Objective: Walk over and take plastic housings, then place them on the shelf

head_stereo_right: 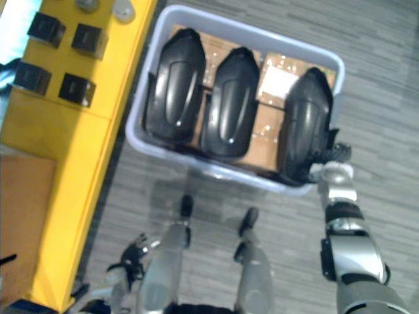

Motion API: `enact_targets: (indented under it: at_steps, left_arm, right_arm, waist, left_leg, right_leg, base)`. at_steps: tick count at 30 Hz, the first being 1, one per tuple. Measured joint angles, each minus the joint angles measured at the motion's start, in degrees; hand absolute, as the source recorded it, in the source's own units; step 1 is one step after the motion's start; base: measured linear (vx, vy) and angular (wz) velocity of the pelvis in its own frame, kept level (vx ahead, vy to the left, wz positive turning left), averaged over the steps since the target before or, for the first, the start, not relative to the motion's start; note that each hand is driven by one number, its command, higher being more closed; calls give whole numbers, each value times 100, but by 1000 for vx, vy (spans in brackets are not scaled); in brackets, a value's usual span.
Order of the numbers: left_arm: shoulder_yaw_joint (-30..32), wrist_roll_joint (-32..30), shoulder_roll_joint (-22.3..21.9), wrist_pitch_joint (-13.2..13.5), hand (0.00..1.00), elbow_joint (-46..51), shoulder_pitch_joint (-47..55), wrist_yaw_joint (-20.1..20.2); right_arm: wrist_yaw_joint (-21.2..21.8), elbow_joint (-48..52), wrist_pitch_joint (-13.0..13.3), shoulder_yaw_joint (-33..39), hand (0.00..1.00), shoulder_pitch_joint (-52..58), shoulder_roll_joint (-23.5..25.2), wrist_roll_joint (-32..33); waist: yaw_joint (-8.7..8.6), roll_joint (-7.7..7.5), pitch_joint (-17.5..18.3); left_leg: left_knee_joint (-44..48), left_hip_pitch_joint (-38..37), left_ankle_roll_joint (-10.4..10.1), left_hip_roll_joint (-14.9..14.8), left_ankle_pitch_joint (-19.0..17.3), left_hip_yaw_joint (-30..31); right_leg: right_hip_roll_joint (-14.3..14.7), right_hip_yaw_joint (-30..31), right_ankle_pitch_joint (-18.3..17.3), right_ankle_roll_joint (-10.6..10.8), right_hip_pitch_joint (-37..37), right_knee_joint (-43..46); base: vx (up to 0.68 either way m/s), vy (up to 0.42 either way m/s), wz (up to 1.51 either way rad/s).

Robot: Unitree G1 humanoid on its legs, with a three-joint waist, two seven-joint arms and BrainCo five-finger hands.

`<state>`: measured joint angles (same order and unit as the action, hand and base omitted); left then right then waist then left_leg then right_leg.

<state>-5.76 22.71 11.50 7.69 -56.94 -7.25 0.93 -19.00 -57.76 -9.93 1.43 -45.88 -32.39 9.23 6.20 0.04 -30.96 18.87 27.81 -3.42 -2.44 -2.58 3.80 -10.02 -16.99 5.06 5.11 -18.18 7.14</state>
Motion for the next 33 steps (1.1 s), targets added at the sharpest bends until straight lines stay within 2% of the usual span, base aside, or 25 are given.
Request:
enact_targets:
  at_steps: [6, 9, 11, 14, 21, 24, 26, 27, 30, 33]
  left_arm:
    - [1, 2, -11, 4, 0, -17, -14, 3]
    - [1, 17, -20, 18, 0, -9, -13, 9]
    - [2, 118, -31, 58, 0, 0, -12, 25]
    - [11, 149, -30, 64, 0, -1, -7, 32]
    - [19, 150, -26, 53, 0, 28, 44, 30]
    - [21, 149, -17, 48, 0, 165, 175, 30]
    - [65, 225, 16, 80, 0, 232, 284, 30]
    - [64, 231, 20, 87, 0, 226, 286, 30]
    - [87, 537, 42, 295, 0, 399, 477, -57]
    - [268, 625, 7, 534, 0, 930, 745, -441]
  right_arm:
    - [-238, -35, 23, -113, 100, -5, -33, -763]
    - [-428, 169, 81, -275, 100, 2, -33, -1105]
    - [-702, 496, 122, -335, 100, 12, -33, -1375]
    - [-1019, 939, 134, -336, 100, 74, -33, -1612]
    - [-1406, 1459, 287, -391, 100, 432, -17, -1970]
    - [-1512, 1757, 435, -440, 100, 526, -17, -2147]
    - [-1671, 1934, 533, -443, 100, 550, 21, -2183]
    - [-1697, 1937, 541, -443, 100, 552, 33, -2185]
    - [-2013, 2220, 646, -427, 100, 880, 203, -2187]
    - [-2199, 2764, 757, -230, 100, 1392, 475, -2292]
  waist:
    - [22, 13, 1]
    - [43, 37, 11]
    - [107, 42, 12]
    - [110, 42, 12]
    - [116, 25, 17]
    - [105, 6, 24]
    - [120, -112, 85]
    - [120, -125, 87]
    - [142, -264, 127]
    - [163, -400, 207]
  left_leg:
    - [64, -17, -30, -64, -6, 19]
    - [380, 34, -24, -117, -182, 18]
    - [716, 70, -30, -206, -368, -5]
    - [987, 108, -9, -261, -514, 2]
    - [992, -87, 15, -294, -552, -88]
    - [821, -298, 12, -306, -537, -149]
    - [593, -434, -17, -315, -458, -189]
    - [567, -456, -19, -315, -452, -189]
    - [323, -796, -55, -302, -414, -188]
    - [93, -1094, -70, -275, -381, -241]
  right_leg:
    - [28, -10, -108, -30, -29, 168]
    - [71, 20, -212, -40, -41, 370]
    - [119, 95, -331, -47, -76, 629]
    - [141, 123, -424, -41, -78, 837]
    - [150, 179, -347, 18, 169, 640]
    - [190, 206, -224, 33, 408, 339]
    - [222, 201, -134, 24, 534, 94]
    - [225, 193, -120, 23, 556, 67]
    - [241, 139, -76, 29, 910, -203]
    - [217, 125, -71, 36, 1157, -356]
  base:
    - [32, -15, 0]
    - [-10, 18, -10]
    - [-36, 38, -17]
    - [-36, 36, -6]
    - [-7, 19, -4]
    - [32, -3, -8]
    - [67, -32, -3]
    - [80, -37, 3]
    - [108, -23, 7]
    - [122, -6, 1]
